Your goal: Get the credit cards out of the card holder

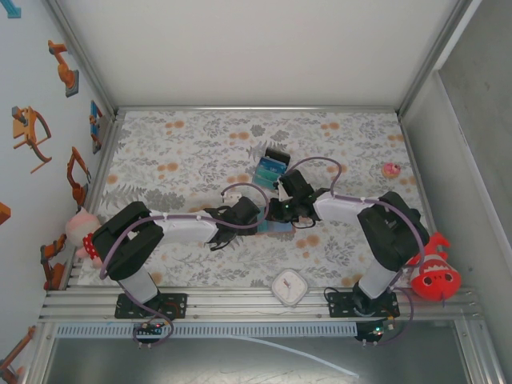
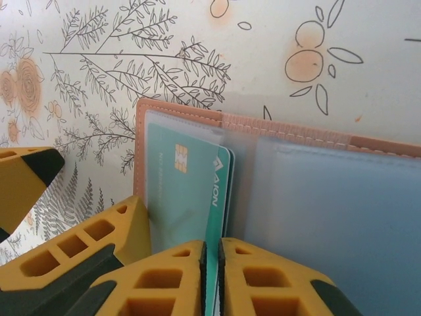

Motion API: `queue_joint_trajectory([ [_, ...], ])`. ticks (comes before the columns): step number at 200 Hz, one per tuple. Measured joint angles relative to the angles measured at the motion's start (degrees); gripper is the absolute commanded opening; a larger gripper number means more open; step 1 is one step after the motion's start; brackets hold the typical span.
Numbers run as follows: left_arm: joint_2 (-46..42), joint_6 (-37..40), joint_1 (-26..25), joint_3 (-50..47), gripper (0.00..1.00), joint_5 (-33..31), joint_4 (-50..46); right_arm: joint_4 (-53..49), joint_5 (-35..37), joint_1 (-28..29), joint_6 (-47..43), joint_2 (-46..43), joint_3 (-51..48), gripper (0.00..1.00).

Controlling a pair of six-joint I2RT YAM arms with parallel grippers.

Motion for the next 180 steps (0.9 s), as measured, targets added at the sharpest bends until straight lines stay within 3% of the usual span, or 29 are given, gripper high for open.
queue_joint_trajectory([
  [77, 0.00, -0.42, 0.00, 0.00, 0.97, -0.02, 0.04, 0.50, -0.59, -0.44, 0.22, 1.53, -0.07, 0.12],
  [115, 0.00, -0.44, 0.00, 0.00, 0.97, -0.04, 0.07, 1.70, -1.25, -0.44, 1.09, 1.55, -0.70, 0.18],
  [180, 0.22, -1.01, -0.13, 0.44, 0.97, -0.09, -0.35, 5.90, -4.37, -1.33, 2.97, 3.02, -1.90, 0.14],
])
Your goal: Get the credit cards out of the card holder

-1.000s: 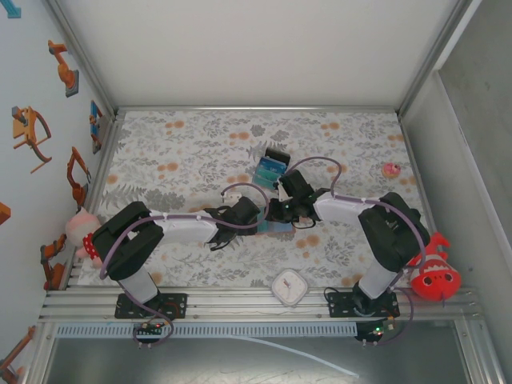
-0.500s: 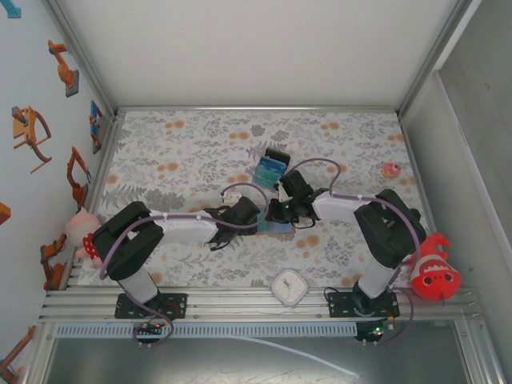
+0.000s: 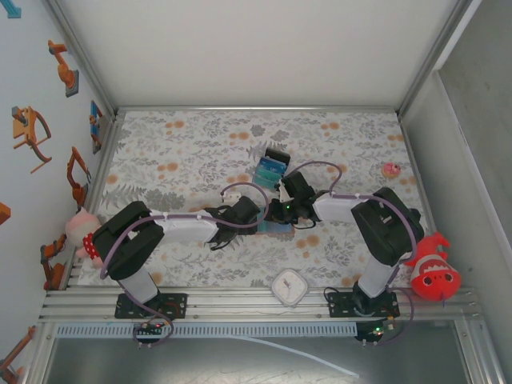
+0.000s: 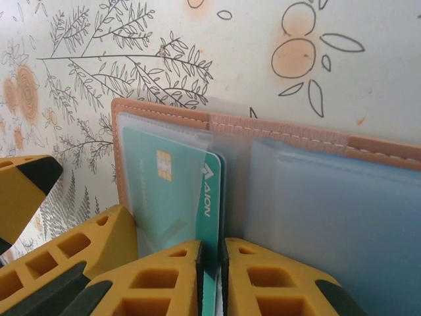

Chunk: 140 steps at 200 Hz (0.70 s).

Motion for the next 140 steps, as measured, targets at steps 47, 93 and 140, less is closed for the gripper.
queue_joint_trajectory([
  [47, 0.24, -0.11, -0.02, 0.42, 0.97, -0.33, -0.74, 2.51, -1.55, -0.42, 1.05, 0.37, -0.15, 0.09],
  [93, 0.31, -0.11, -0.02, 0.76, 0.97, -0.87, -1.68, 3.65, -2.56, -1.03, 1.55, 0.37, -0.17, 0.00],
  [140, 0.26, -0.28, -0.02, 0.81, 0.97, -0.76, -1.68, 1.03, -2.78, -1.70, -0.92, -1.03, -0.26, 0.00],
])
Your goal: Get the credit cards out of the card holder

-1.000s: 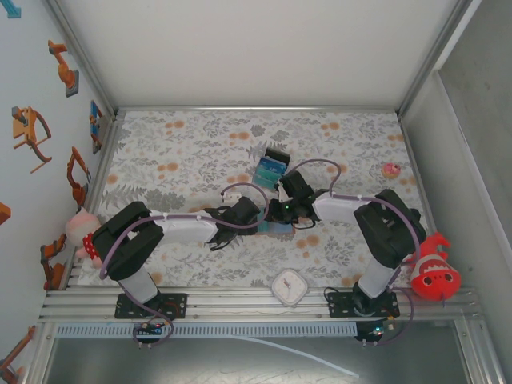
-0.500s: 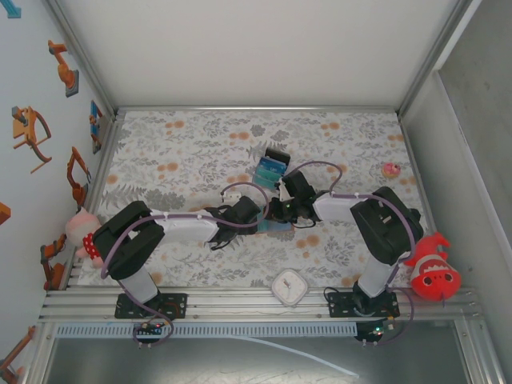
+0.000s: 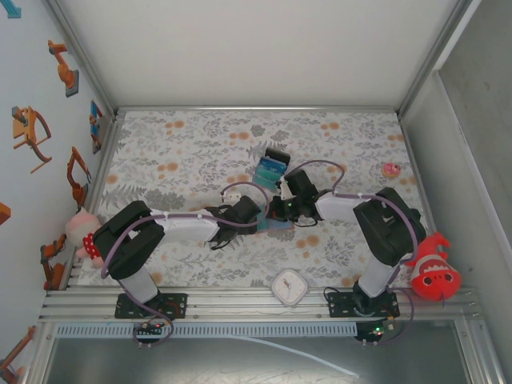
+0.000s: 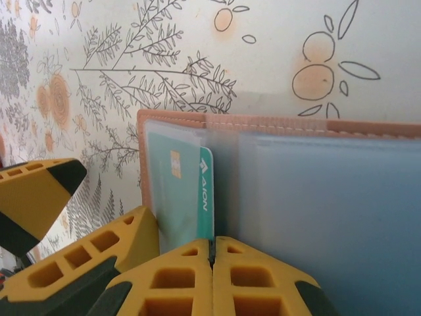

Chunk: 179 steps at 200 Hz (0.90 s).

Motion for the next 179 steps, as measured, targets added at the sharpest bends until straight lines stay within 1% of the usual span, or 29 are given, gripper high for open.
queue_joint_trajectory([
  [106, -0.17, 0.28, 0.02, 0.00, 0.97, 0.35, -0.24, -6.93, 1.88, -2.38, -5.42, -2.86, 0.00, 0.00],
  [179, -0.98, 5.42, 0.00, 2.43, 0.97, 0.39, -3.65, -8.26, 2.32, -2.43, -6.25, -3.91, 0.00, 0.00],
])
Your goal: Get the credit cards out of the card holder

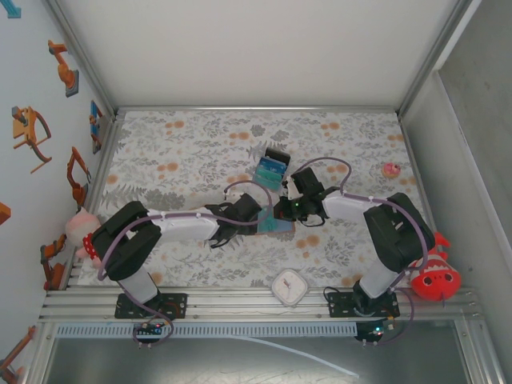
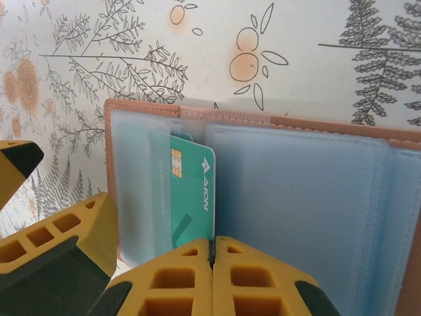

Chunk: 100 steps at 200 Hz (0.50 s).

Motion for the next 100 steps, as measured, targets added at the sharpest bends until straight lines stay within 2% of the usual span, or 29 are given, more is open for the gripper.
queue_joint_trajectory([
  [62, 1.92, 3.91, -0.90, 6.16, 0.97, 0.00, -0.59, 0.00, 0.00, 0.00, 0.00, -0.02, 0.00, 0.00],
  [100, 4.83, 4.26, -1.03, 6.58, 0.97, 0.22, -1.14, -0.50, 0.02, -0.04, -0.22, -0.11, 0.00, 0.00],
])
